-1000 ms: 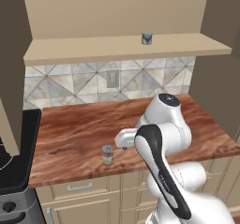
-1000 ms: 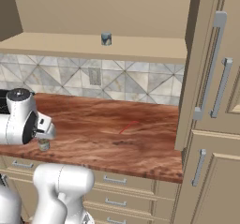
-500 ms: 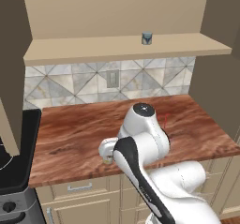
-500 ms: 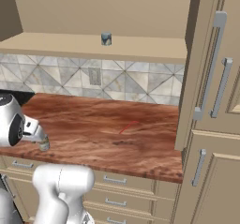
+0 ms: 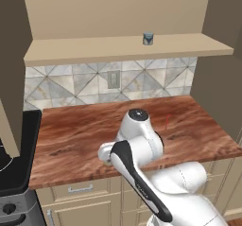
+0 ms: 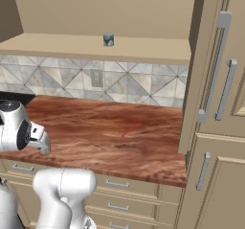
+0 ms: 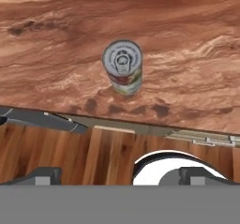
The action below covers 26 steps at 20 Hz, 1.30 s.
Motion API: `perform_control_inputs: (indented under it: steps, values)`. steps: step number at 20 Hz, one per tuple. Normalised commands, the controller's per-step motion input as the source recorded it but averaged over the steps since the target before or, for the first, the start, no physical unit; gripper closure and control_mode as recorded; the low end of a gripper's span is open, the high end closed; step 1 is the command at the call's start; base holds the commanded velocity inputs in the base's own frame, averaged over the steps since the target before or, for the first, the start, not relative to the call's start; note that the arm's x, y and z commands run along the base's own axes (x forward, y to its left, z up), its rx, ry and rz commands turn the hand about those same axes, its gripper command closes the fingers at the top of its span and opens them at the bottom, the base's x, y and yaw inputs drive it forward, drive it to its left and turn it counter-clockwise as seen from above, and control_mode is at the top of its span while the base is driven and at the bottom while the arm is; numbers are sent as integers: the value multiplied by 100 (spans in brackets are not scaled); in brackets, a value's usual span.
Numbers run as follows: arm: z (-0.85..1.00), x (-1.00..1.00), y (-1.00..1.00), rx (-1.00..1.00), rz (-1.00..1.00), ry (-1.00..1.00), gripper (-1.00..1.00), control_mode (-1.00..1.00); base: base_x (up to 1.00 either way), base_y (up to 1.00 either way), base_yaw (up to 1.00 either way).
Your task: Restock the canned food cabinet by taking the new fresh canned food from the counter and placing it in the cabinet. Then, take the old canned food from the cabinet and place it on the counter.
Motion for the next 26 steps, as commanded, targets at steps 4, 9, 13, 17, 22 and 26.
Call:
perform_control_inputs:
  steps: [4, 9, 13, 17, 22, 26]
  values:
    - [-21, 31, 0, 0, 0, 3, -100, -100, 0, 0, 0]
    - [-9, 26, 0, 0, 0, 1, -100, -100, 0, 0, 0]
    - [-28, 32, 0, -2, 0, 0, -100, -100, 0, 0, 0]
    - [-47, 36, 13, -4, 0, 0, -100, -100, 0, 0, 0]
    - [-36, 34, 14, -4, 0, 0, -100, -100, 0, 0, 0]
    - [-11, 26, 10, -2, 0, 0, -100, -100, 0, 0, 0]
